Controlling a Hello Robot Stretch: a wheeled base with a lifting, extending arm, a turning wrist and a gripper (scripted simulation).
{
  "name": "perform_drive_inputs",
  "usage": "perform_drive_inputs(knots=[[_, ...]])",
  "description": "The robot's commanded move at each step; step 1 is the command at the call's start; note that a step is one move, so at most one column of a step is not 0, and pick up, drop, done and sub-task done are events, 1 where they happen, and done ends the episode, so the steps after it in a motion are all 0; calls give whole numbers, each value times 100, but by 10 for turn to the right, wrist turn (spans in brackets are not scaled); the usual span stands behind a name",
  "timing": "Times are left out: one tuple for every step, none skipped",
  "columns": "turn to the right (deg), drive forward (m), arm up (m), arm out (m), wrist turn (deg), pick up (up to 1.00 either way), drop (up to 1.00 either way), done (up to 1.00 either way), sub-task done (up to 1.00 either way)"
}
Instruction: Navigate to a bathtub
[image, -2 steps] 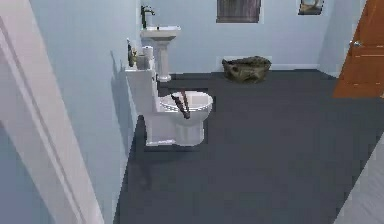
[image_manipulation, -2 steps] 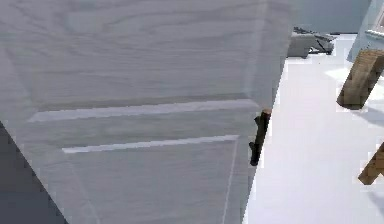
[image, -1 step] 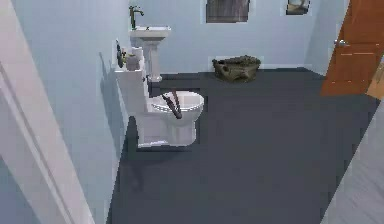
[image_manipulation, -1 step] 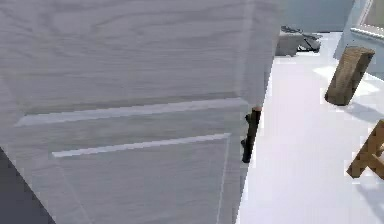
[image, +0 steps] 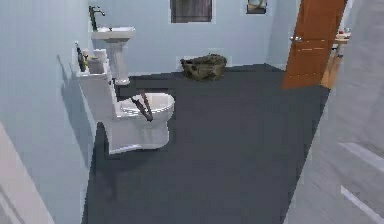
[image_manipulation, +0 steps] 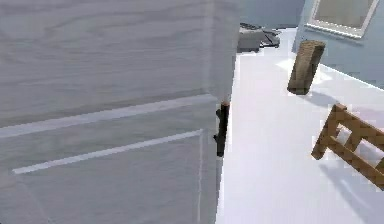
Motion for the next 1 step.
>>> perform_drive_inputs(knots=[[0, 30, 0, 0, 0, 0, 0, 0, 0]])
